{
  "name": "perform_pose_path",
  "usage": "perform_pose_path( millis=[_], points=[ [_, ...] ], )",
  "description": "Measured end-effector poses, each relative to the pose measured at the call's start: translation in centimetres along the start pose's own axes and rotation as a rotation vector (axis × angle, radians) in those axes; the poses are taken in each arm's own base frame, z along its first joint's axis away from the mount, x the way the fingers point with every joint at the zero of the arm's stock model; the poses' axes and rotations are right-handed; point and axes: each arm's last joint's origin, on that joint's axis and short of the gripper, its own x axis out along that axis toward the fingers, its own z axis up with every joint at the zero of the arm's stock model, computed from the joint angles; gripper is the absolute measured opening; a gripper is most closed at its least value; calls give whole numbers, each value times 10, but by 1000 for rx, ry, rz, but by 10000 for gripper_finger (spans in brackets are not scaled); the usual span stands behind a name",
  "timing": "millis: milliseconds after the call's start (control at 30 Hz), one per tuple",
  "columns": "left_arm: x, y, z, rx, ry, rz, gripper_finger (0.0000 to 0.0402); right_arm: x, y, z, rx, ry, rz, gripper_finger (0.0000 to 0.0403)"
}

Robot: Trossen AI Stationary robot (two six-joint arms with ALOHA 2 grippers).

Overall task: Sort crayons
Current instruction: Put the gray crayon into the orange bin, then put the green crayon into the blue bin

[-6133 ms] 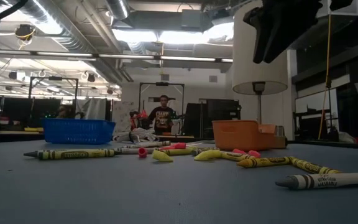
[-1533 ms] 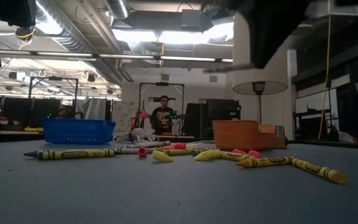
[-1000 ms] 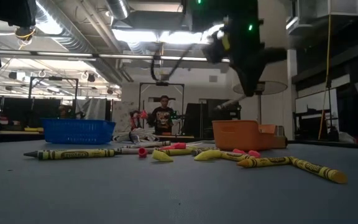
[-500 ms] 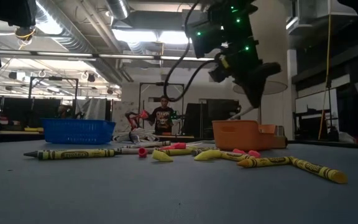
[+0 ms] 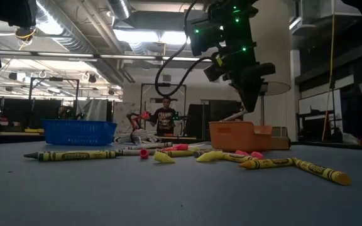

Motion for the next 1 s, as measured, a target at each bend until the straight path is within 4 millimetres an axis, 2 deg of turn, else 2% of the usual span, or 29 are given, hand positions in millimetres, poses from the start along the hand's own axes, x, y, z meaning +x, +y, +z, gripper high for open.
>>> perform_pose_path(
  millis=[200, 333, 633, 833, 1000],
  points=[
    [0, 0, 0, -1, -1, 0, 101, 0, 0, 0, 1, 0, 4, 98],
    [0, 0, 1, -1, -29, 10, 101, 0, 0, 0, 0, 3, -11, 118],
    [-1, 3, 8, 1, -269, 99, 101, -3, 0, -3, -1, 7, -12, 121],
    [1, 4, 20, 112, -407, 170, 101, -23, -3, -17, 26, -51, -19, 121],
    [19, -2, 35, 288, -455, 192, 101, -42, -5, -31, 86, -120, -3, 121]
  ],
)
